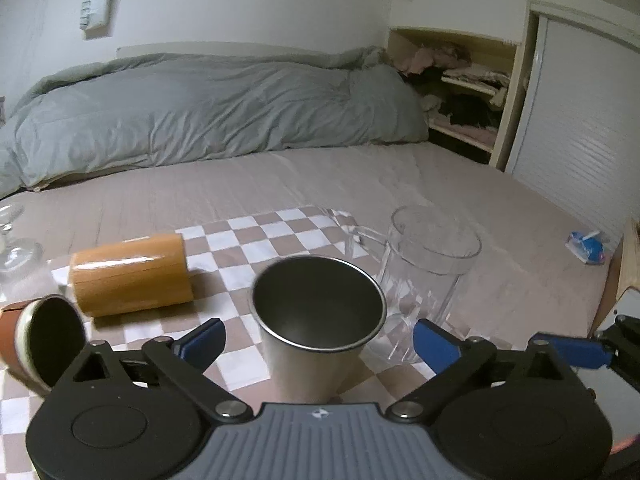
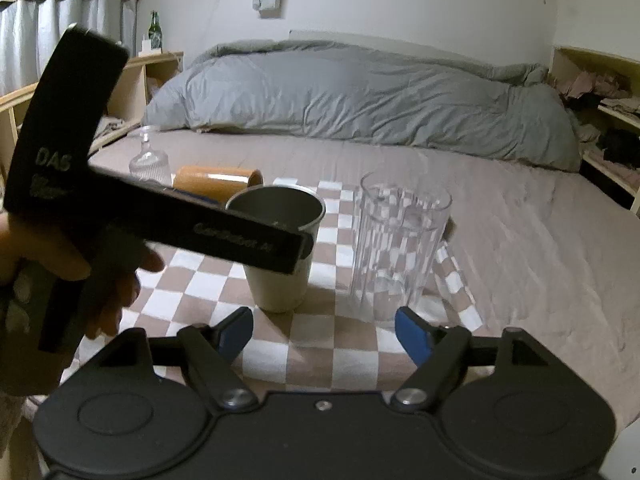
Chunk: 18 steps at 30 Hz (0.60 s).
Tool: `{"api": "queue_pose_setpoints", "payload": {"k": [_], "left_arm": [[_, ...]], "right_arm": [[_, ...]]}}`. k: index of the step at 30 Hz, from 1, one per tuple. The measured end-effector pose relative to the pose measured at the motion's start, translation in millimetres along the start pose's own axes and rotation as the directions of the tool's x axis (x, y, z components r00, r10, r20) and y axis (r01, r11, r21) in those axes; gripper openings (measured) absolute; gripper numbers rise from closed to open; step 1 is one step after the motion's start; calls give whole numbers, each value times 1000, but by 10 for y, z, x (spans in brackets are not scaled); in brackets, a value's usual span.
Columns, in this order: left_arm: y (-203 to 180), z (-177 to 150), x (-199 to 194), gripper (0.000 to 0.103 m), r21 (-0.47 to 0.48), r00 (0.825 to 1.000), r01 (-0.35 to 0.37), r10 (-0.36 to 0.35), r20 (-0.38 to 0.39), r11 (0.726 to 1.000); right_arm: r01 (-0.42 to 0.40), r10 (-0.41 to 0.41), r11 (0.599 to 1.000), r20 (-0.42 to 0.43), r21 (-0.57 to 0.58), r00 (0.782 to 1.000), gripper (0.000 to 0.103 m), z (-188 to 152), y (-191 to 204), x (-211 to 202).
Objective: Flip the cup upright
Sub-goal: 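Grasp the cup with the left gripper while the right gripper releases it, then lower the cup upright beside the clear glass and open the left gripper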
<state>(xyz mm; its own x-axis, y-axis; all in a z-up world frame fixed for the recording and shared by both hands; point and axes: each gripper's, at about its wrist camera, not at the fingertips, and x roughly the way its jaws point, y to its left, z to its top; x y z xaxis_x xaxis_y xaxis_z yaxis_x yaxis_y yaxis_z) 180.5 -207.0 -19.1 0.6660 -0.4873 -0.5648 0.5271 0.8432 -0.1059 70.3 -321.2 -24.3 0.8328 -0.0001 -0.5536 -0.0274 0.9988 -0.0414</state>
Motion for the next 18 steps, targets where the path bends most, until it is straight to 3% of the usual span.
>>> {"api": "queue_pose_setpoints", "payload": {"k": [9,18], "left_arm": [[213,-54,-582,103,-41,994,-90,92,56,995],[416,-283,-1155,103,-61,974,-198,203,97,978]], "right_arm": [[34,-38,999,108,40,993,92,69,39,-280],[41,-42,999,154,5,987,103,-1,247,-410]]}}
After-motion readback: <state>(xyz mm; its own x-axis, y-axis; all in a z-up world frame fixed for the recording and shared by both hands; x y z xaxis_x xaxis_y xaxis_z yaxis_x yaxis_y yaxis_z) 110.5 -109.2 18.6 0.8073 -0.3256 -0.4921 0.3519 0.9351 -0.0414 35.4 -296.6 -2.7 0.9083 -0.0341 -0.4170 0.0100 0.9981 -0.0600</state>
